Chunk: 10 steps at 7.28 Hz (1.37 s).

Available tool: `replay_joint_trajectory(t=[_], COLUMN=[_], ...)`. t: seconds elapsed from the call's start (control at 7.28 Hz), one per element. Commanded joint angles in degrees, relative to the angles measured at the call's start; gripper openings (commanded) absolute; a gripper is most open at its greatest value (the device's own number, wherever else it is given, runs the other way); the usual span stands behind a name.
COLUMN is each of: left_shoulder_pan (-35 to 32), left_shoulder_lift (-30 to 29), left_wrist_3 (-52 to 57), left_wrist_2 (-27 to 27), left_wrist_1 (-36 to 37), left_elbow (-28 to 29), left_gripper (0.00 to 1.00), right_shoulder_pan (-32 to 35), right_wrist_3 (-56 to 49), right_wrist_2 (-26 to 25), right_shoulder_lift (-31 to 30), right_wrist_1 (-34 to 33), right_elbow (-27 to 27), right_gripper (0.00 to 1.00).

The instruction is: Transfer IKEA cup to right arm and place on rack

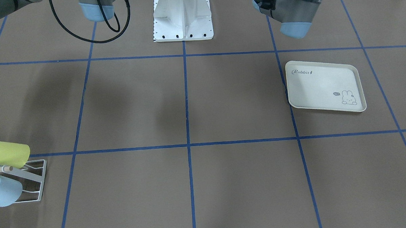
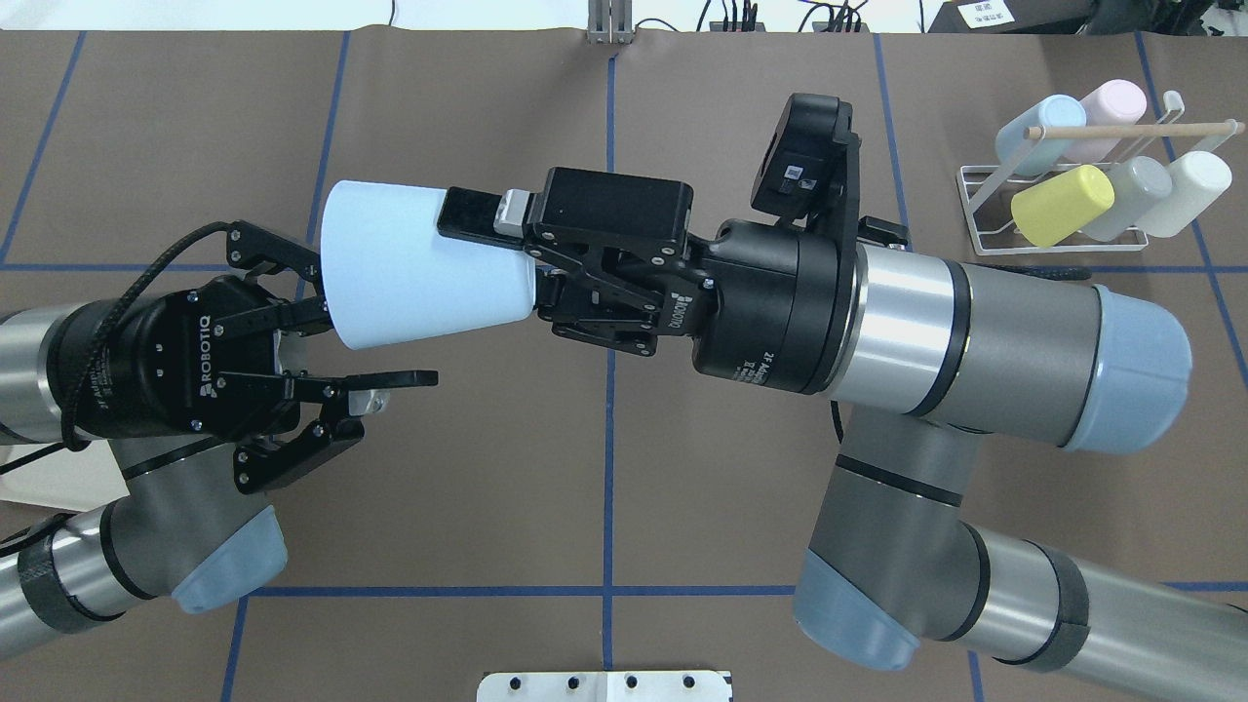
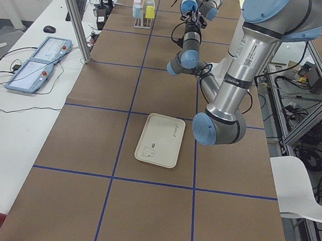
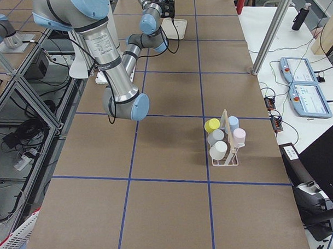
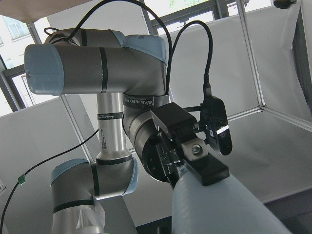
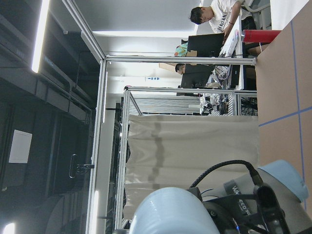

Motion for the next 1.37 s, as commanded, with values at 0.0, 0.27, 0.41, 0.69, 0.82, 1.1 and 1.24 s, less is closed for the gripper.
replay_joint_trajectory(t=[0.0,0.27,0.41,0.69,0.82,1.1,1.24], left_shoulder_pan=[-1.7,-5.5,-6.0,-9.1,-9.1,-9.1,-9.1], left_shoulder_lift=[0.9,4.9,5.6,7.0,7.2,9.1,9.6], left_wrist_3=[0.0,6.0,11.0,20.4,29.4,39.8,44.0], left_wrist_2=[-3.2,-8.5,-9.0,-11.0,-11.9,-12.0,-11.8], left_wrist_1=[-0.1,-0.3,0.0,0.6,4.5,9.1,9.2], left_elbow=[-0.8,-0.9,-1.1,1.2,2.6,3.6,5.4], left_gripper=[1.00,1.00,1.00,1.00,1.00,1.00,1.00], right_shoulder_pan=[0.2,0.9,4.0,15.5,23.9,33.0,36.1], right_wrist_3=[0.2,0.6,-0.1,-3.2,-10.7,-23.0,-30.2], right_wrist_2=[-0.1,-2.2,-2.1,3.8,12.0,18.4,18.8], right_shoulder_lift=[0.0,-1.0,-4.4,-12.1,-16.3,-19.5,-19.9], right_wrist_1=[0.1,1.9,1.8,0.6,-3.2,-14.4,-20.7], right_elbow=[0.2,0.5,0.5,-0.3,-1.5,-4.1,-4.9], right_gripper=[0.04,0.04,0.04,0.05,0.05,0.05,0.05])
